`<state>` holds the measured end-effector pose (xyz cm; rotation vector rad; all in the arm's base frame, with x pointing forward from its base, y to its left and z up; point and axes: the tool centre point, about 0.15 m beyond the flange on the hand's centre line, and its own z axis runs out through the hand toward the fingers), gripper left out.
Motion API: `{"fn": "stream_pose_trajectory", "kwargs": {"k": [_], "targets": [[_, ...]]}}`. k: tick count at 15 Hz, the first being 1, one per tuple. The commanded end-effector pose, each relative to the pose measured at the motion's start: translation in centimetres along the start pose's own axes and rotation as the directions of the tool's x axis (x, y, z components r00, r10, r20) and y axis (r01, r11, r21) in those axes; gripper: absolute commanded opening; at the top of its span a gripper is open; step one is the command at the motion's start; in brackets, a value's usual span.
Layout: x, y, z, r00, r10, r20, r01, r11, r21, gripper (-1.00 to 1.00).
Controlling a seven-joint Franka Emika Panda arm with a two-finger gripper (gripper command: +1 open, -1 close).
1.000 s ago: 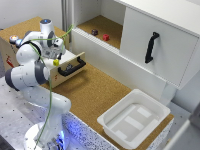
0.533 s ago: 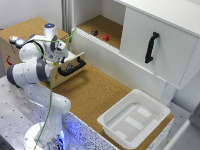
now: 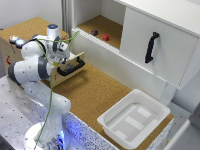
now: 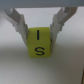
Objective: Put the yellow object on top of the drawer
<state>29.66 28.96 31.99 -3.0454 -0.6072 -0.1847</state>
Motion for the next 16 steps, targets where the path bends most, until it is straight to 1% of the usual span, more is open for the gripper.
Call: {"fn": "stream_pose_trajectory", "kwargs": {"k": [1, 4, 5, 6, 7, 9, 12, 13, 14, 16], "targets": [[-1.4, -2.3, -6.1, 1.000, -0.017, -0.017, 0.016, 0.998, -0.063, -1.00], [0.6, -3.6, -8.9, 0.996, -0.057, -0.076, 0.051, 0.996, -0.078, -1.00], [1.9, -3.9, -10.1, 0.992, -0.070, -0.104, 0.062, 0.996, -0.071, -1.00], [3.0, -4.3, -11.0, 0.987, -0.096, -0.128, 0.086, 0.993, -0.084, -1.00], [4.2, -4.7, -11.7, 0.982, -0.120, -0.145, 0.112, 0.991, -0.067, -1.00], [6.9, -5.8, -13.1, 0.965, -0.197, -0.171, 0.186, 0.979, -0.079, -1.00], [10.0, -7.5, -13.6, 0.937, -0.311, -0.158, 0.301, 0.950, -0.084, -1.00], [11.0, -8.1, -13.6, 0.926, -0.348, -0.149, 0.334, 0.936, -0.110, -1.00], [12.0, -8.9, -13.5, 0.914, -0.380, -0.141, 0.366, 0.923, -0.115, -1.00], [13.8, -10.8, -13.0, 0.880, -0.458, -0.123, 0.447, 0.888, -0.110, -1.00]]}}
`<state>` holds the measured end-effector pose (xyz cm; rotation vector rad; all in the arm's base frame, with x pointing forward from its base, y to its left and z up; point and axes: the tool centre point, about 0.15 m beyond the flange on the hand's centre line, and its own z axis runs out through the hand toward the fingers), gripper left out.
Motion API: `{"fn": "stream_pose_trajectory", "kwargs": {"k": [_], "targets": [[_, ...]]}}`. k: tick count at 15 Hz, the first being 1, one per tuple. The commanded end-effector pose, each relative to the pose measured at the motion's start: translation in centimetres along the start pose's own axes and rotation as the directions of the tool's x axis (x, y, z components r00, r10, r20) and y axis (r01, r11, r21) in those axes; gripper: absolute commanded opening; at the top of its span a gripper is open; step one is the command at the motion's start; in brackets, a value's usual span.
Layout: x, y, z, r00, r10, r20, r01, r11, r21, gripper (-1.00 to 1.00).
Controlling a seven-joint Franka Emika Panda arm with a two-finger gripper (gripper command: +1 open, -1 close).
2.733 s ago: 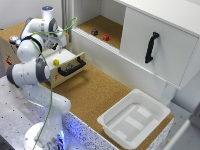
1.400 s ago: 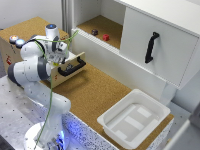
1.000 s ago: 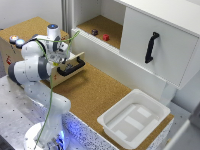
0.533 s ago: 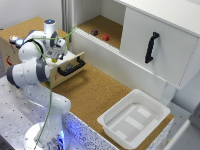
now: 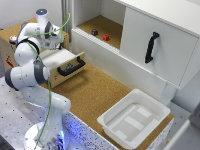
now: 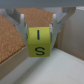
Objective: Put the yellow object on top of the drawer
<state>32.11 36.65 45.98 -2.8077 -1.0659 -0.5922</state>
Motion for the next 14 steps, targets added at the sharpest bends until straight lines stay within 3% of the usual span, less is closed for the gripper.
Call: {"fn": "stream_pose_trajectory", "kwargs": {"k": [1, 4, 7, 11, 12, 14], "targets": [[8.5, -2.9, 2.9, 0.967, -0.199, 0.157, 0.208, 0.977, -0.043, -1.00], [10.1, -5.5, 3.5, 0.917, -0.365, 0.161, 0.368, 0.930, 0.011, -1.00], [10.1, -7.9, 3.7, 0.826, -0.541, 0.160, 0.534, 0.841, 0.084, -1.00], [9.9, -7.6, 4.8, 0.751, -0.631, 0.197, 0.606, 0.776, 0.176, -1.00], [10.0, -7.3, 4.6, 0.748, -0.636, 0.191, 0.611, 0.771, 0.179, 1.00], [10.4, -7.0, 3.4, 0.755, -0.635, 0.164, 0.611, 0.772, 0.175, 1.00]]}}
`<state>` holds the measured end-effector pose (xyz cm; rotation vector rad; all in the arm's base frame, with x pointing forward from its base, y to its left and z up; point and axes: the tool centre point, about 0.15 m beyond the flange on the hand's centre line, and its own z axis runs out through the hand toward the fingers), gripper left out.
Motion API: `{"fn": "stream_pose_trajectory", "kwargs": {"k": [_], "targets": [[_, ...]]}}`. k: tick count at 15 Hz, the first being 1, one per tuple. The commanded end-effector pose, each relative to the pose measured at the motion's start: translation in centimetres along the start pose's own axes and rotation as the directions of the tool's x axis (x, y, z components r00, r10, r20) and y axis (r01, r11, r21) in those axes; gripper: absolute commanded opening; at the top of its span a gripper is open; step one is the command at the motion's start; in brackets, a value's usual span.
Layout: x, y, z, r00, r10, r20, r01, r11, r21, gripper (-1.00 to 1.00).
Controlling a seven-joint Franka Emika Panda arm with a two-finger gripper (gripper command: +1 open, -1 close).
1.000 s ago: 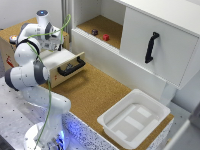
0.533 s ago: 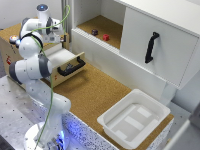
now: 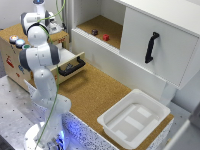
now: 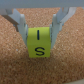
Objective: Put the yellow object on top of the drawer
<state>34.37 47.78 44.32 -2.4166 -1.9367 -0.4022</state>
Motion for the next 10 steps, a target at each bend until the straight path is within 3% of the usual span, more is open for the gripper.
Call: {"fn": "stream_pose_trajectory", "kwargs": {"k": [1, 3, 10], "targets": [[2.1, 1.4, -2.1, 0.994, -0.055, 0.098, 0.051, 0.998, 0.039, 1.00], [2.1, 1.1, -3.5, 0.997, -0.040, 0.070, 0.037, 0.999, 0.032, 1.00], [2.1, 1.1, -3.5, 0.997, -0.040, 0.070, 0.037, 0.999, 0.032, 1.00]]}}
